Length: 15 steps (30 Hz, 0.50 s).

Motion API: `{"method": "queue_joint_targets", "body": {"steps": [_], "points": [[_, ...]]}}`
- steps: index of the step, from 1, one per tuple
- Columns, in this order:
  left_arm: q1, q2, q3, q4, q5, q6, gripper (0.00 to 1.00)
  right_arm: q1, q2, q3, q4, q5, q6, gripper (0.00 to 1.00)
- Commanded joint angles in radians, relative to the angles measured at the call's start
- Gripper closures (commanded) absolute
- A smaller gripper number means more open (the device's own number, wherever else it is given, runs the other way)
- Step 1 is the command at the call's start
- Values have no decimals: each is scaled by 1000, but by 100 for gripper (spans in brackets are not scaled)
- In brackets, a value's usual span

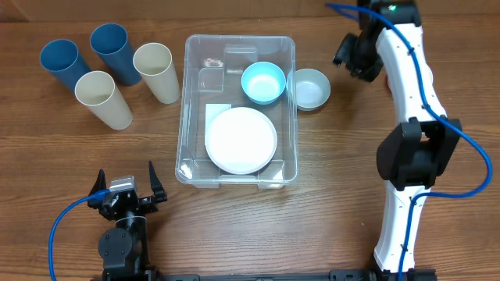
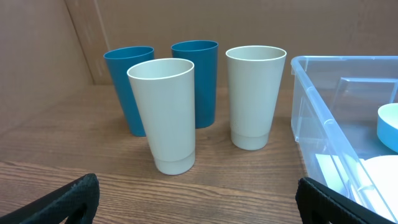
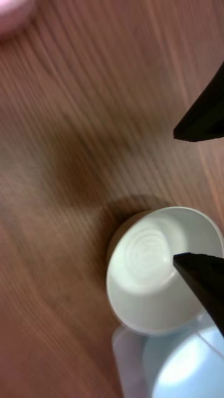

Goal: Pack container
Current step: 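Move the right gripper to the grey bowl and grasp its rim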

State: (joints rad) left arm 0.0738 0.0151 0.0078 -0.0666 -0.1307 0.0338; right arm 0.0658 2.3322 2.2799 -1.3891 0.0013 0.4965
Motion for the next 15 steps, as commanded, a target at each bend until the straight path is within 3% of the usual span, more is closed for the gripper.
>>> {"method": "queue_joint_targets", "body": {"steps": [1, 4, 7, 9, 12, 15], "points": [[5, -10, -3, 2, 9, 15, 0, 6, -13, -102, 75, -34, -5, 41], [5, -10, -3, 2, 9, 16, 0, 6, -13, -198, 163, -56, 3, 41], [5, -10, -3, 2, 8, 16, 0, 7, -13, -299, 251, -83, 0, 51], [5, -10, -3, 2, 8, 15, 0, 13, -13, -327, 272, -85, -3, 61], [5, -10, -3, 2, 8, 16, 0, 18, -13, -330, 278, -86, -3, 88], [5, -10, -3, 2, 9, 16, 0, 15, -13, -320, 263, -83, -6, 96]]}}
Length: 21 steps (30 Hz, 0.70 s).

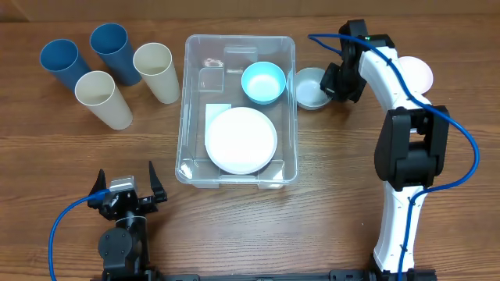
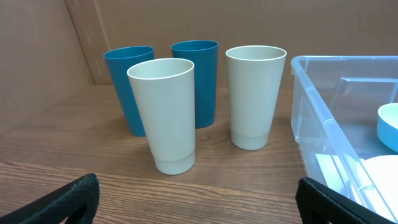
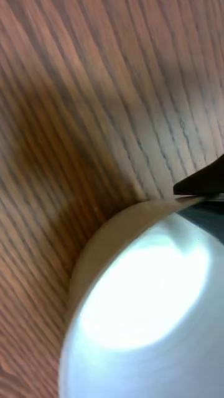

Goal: Pack container
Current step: 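Move the right gripper to the grey bowl and grasp its rim, then carry the grey bowl into the bin and set it on the light-blue bowl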

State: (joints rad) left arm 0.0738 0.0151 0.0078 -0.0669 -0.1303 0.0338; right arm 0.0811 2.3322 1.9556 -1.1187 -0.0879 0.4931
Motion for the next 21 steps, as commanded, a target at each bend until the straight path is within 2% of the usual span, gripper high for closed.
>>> {"method": "queue_joint_targets", "body": {"steps": [1, 8, 11, 14, 21], "points": [[5, -10, -3, 2, 8, 16, 0, -9, -15, 38, -42, 8, -11, 96], [5, -10, -3, 2, 8, 16, 0, -37, -117, 333, -263, 88, -18, 96], [5, -10, -3, 2, 8, 16, 0, -20, -168, 384, -297, 91, -39, 96], [5, -10, -3, 2, 8, 16, 0, 87, -189, 383, -312, 95, -126, 96], [5, -10, -3, 2, 8, 16, 0, 283, -189, 383, -260, 185, -68, 96]]}}
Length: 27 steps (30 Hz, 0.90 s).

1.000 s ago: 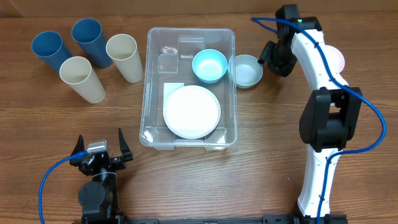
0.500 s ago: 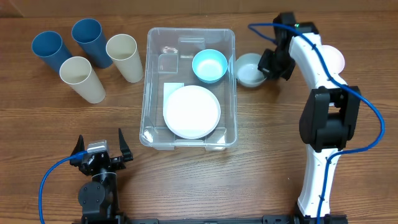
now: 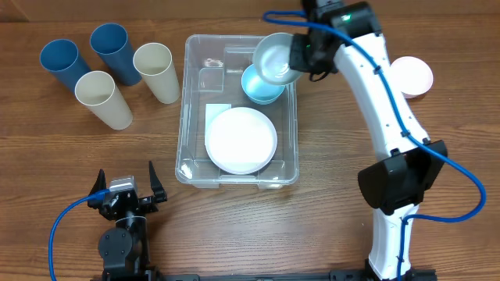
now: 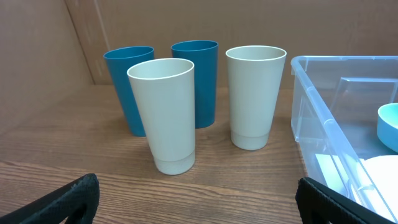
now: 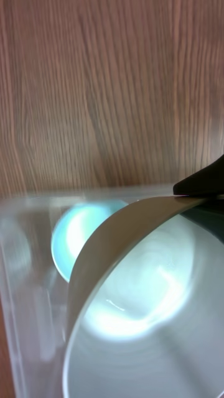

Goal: Pack container
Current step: 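Carry the grey bowl into the bin and set it on the light-blue bowl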

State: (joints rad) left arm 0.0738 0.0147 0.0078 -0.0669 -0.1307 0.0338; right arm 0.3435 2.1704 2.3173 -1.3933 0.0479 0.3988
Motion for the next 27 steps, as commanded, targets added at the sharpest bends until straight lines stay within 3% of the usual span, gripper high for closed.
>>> {"method": "queue_joint_targets", "body": {"steps": [1, 17, 18, 19, 20, 27], "points": [[5, -9, -3, 2, 9, 15, 0, 39, -27, 17, 21, 60, 53, 96], [5, -9, -3, 2, 9, 16, 0, 117, 0, -254, 333, 203, 41, 96], [5, -9, -3, 2, 9, 16, 0, 117, 0, -257, 346, 203, 38, 94], [5, -9, -3, 2, 9, 16, 0, 117, 0, -257, 361, 202, 23, 61], [5, -9, -3, 2, 9, 16, 0, 117, 0, -257, 367, 202, 10, 47], [5, -9, -3, 2, 8, 16, 0, 119, -1, -245, 339, 194, -64, 45]]}}
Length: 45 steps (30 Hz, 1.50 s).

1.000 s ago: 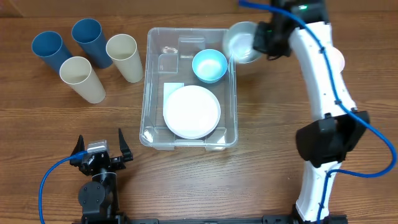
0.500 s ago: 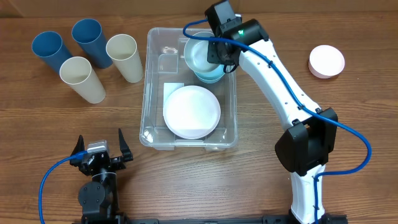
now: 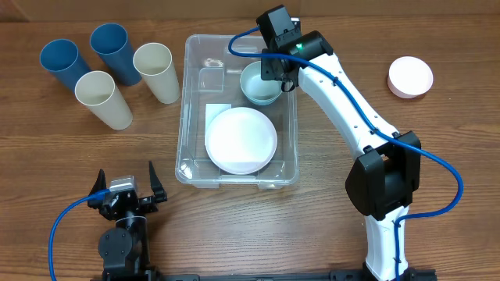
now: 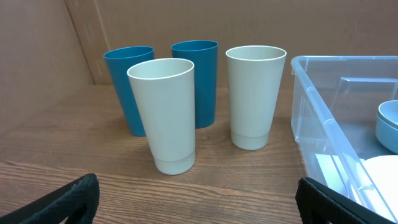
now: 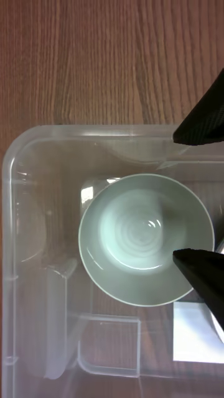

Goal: Pack container
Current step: 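Carry the grey bowl into the bin and set it on the light-blue bowl, then move the right gripper to the pink bowl and grasp its rim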

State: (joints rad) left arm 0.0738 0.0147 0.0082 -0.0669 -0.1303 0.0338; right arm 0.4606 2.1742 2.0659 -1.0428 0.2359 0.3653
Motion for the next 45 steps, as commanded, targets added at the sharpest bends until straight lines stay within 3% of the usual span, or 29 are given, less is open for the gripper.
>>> {"method": "queue_joint_targets", "body": {"steps": [1, 6, 12, 17, 28, 31, 35, 41, 43, 45], "points": [[5, -9, -3, 2, 8, 16, 0, 6, -7, 43, -49, -8, -30, 46], [5, -9, -3, 2, 8, 16, 0, -25, -69, 338, -245, -3, 62, 39], [5, -9, -3, 2, 8, 16, 0, -404, -70, 362, -361, -44, 278, 36], [5, -9, -3, 2, 8, 16, 0, -699, -68, 199, -274, -183, 282, 36], [5, -9, -3, 2, 8, 15, 0, -760, -68, -372, 206, -185, 248, 34], [5, -9, -3, 2, 8, 16, 0, -760, -55, -437, 260, -185, 248, 41], [5, -9, -3, 2, 8, 16, 0, -759, -24, -437, 256, -186, 248, 71], [5, -9, -3, 2, 8, 16, 0, -759, -21, -437, 258, -185, 248, 73], [5, -9, -3, 2, 8, 16, 0, -759, -21, -437, 250, -185, 248, 92], [5, -9, -3, 2, 8, 16, 0, -759, -21, -436, 240, -185, 246, 96]]}}
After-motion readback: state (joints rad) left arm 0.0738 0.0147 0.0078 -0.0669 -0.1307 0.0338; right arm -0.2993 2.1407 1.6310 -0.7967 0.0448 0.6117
